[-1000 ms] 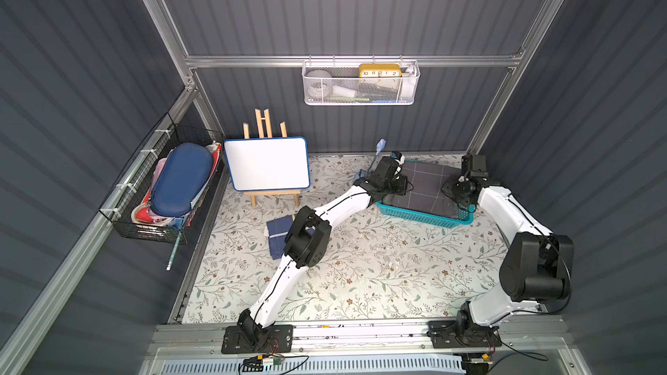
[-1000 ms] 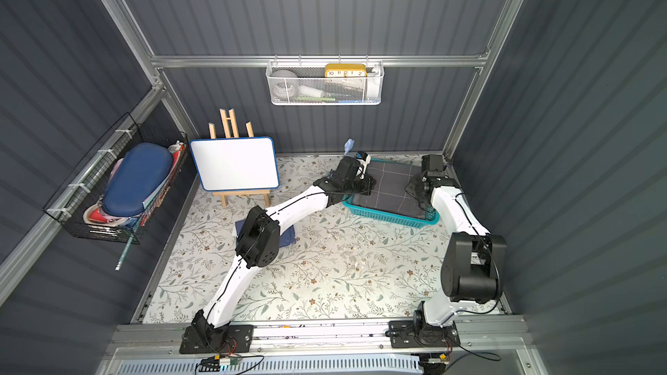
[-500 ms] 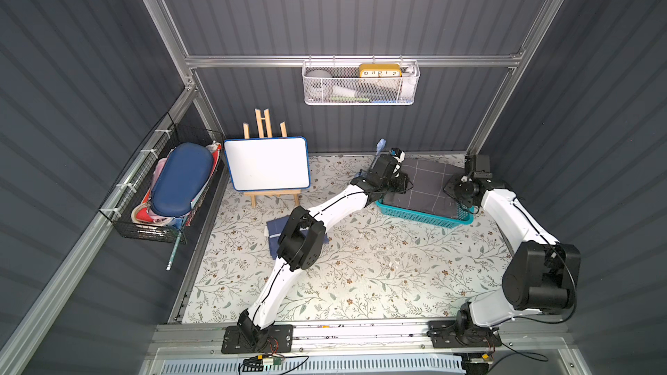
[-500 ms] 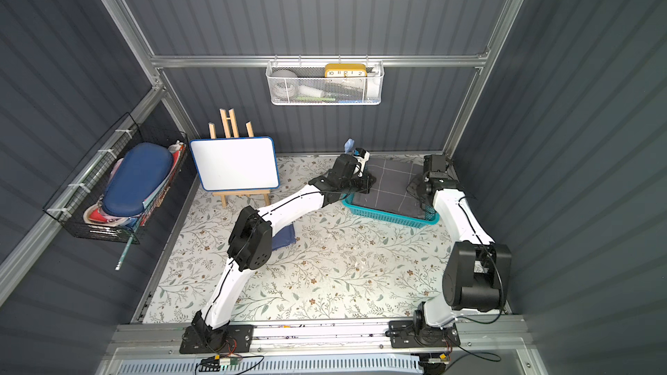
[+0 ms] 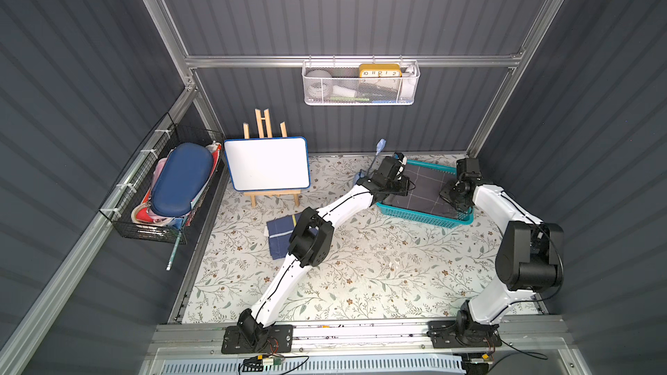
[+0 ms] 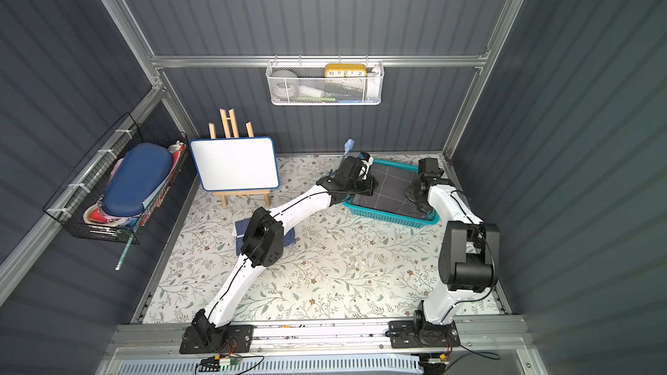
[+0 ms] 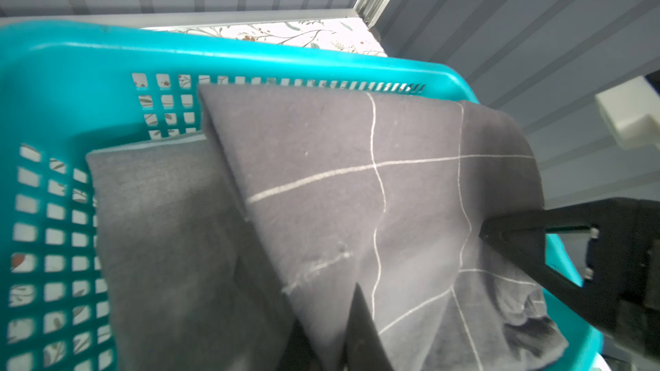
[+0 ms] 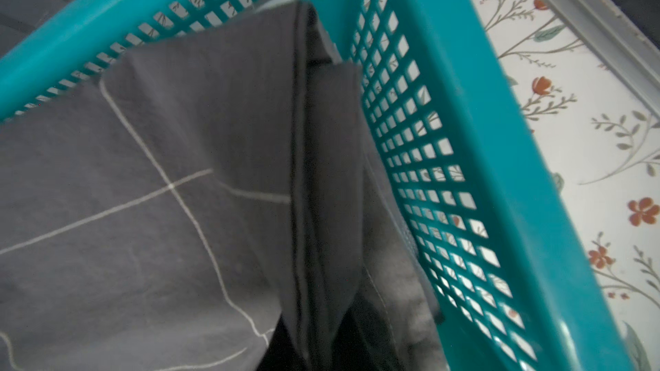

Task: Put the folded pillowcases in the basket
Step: Place the pillowcase in the basket.

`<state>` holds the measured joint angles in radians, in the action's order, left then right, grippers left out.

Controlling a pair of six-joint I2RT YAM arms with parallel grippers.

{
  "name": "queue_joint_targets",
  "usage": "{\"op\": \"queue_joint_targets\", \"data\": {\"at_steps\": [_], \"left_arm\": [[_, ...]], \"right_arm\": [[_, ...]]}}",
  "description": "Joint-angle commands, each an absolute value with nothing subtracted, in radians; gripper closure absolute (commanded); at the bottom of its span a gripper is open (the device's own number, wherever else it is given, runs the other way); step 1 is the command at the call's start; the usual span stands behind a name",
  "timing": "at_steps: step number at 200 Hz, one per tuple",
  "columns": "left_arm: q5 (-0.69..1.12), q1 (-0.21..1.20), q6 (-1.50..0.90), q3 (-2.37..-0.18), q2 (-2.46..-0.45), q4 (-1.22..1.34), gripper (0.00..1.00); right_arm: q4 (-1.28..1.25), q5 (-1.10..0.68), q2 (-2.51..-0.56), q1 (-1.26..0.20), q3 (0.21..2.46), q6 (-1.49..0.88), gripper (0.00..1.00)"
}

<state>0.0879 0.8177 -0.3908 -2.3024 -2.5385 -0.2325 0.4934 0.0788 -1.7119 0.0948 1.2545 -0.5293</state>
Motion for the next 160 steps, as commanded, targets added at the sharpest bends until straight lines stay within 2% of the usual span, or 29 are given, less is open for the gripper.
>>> {"op": "queue_joint_targets", "data": {"at_steps": [1,25,38,48,58,77,97,126,160], "left_arm": [[0.056,0.799,-0.377,-2.341,-2.569,-0.279,0.89],[0.050,0.799,-0.377,-2.344,-2.574,-0.277,0.87],[0.042,0.799,-0.377,-2.343,-2.573,-0.282,0.82],[0.028,0.799,-0.377,-2.336,-2.562,-0.284,0.72],[0.012,0.799,-0.377,-2.324,-2.544,-0.282,0.71],[-0.023,0.799,-0.373,-2.276,-2.492,-0.265,0.66],[-0.064,0.799,-0.373,-2.237,-2.437,-0.255,0.50],[-0.096,0.799,-0.382,-2.170,-2.362,-0.221,0.49],[-0.020,0.808,-0.381,-2.142,-2.322,-0.148,0.48]], "right_arm": [[0.514,0.142,-1.733,0.104,1.282,-0.520,0.93],[0.517,0.147,-1.740,0.104,1.285,-0.518,0.88],[0.526,0.149,-1.741,0.104,1.293,-0.516,0.76],[0.535,0.154,-1.741,0.103,1.298,-0.514,0.67],[0.547,0.160,-1.730,0.104,1.305,-0.510,0.57],[0.561,0.170,-1.692,0.104,1.309,-0.501,0.47],[0.572,0.179,-1.644,0.104,1.306,-0.500,0.44],[0.570,0.165,-1.580,0.103,1.297,-0.498,0.41],[0.517,0.100,-1.569,0.102,1.271,-0.500,0.41]]}}
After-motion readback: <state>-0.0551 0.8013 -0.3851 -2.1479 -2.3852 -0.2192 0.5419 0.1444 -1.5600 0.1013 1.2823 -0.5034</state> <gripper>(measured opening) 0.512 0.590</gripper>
